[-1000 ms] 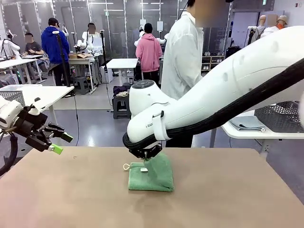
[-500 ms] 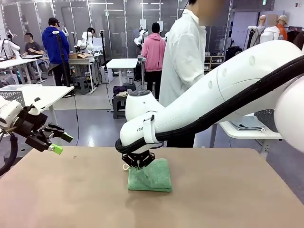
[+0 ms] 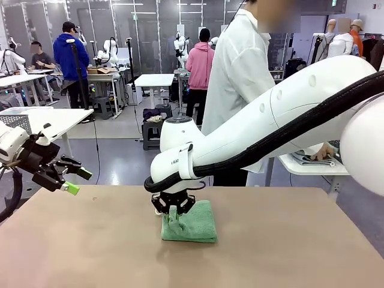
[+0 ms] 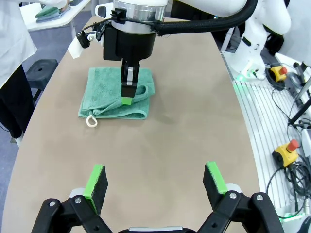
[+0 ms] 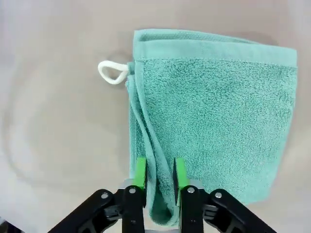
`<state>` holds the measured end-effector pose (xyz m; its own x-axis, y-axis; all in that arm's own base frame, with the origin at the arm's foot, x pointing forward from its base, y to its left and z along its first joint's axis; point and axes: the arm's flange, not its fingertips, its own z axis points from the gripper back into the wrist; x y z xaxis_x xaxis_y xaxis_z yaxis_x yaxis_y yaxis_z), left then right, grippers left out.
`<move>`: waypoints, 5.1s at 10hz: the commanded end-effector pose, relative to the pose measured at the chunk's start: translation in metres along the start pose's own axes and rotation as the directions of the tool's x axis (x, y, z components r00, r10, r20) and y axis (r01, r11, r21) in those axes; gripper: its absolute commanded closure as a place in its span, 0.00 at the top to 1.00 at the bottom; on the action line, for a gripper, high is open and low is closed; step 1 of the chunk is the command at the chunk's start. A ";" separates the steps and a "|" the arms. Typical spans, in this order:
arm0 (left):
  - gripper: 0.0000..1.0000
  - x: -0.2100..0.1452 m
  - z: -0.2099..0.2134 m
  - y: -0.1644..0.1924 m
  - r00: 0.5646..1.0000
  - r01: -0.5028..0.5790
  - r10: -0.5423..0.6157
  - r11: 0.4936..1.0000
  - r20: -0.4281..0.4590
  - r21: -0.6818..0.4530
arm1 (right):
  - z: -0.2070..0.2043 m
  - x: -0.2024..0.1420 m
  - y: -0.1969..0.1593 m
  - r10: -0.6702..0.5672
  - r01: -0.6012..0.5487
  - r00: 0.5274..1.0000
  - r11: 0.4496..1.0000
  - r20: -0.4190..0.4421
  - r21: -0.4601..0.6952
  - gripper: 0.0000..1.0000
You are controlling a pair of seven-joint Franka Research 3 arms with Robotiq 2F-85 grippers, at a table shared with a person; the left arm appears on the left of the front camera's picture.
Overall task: Fold the towels and place them in the basket.
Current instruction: When a person lays out a Towel with hook on the table, fold it in half twice, then place the folded Towel with hook on the right side of the table.
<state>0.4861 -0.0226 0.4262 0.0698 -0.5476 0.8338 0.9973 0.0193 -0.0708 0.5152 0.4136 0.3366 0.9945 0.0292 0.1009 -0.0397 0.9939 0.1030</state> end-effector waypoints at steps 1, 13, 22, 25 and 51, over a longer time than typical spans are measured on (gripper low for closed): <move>1.00 0.000 0.000 -0.002 1.000 0.007 -0.006 1.000 -0.018 0.014 | 0.020 -0.002 -0.008 0.014 -0.015 1.000 0.999 0.012 0.044 0.64; 1.00 0.000 0.000 -0.002 1.000 0.007 -0.006 1.000 -0.018 0.014 | 0.082 0.005 -0.168 0.004 0.001 1.000 0.971 -0.021 0.238 1.00; 1.00 0.000 0.000 -0.002 1.000 0.007 -0.006 1.000 -0.018 0.014 | 0.082 0.005 -0.168 0.004 0.001 1.000 0.971 -0.021 0.238 1.00; 1.00 0.000 0.000 -0.002 1.000 0.007 -0.006 1.000 -0.018 0.014 | 0.057 0.007 -0.167 -0.031 0.036 0.999 0.977 -0.023 0.209 1.00; 1.00 0.000 0.000 -0.002 1.000 0.007 -0.006 1.000 -0.018 0.014 | -0.030 0.016 -0.157 -0.003 0.009 1.000 0.977 -0.026 0.213 0.04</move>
<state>0.4861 -0.0226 0.4263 0.0698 -0.5477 0.8338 0.9973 0.0196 -0.0707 0.5381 0.2643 0.2938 0.9963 0.0479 0.0717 -0.0673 0.9513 0.3009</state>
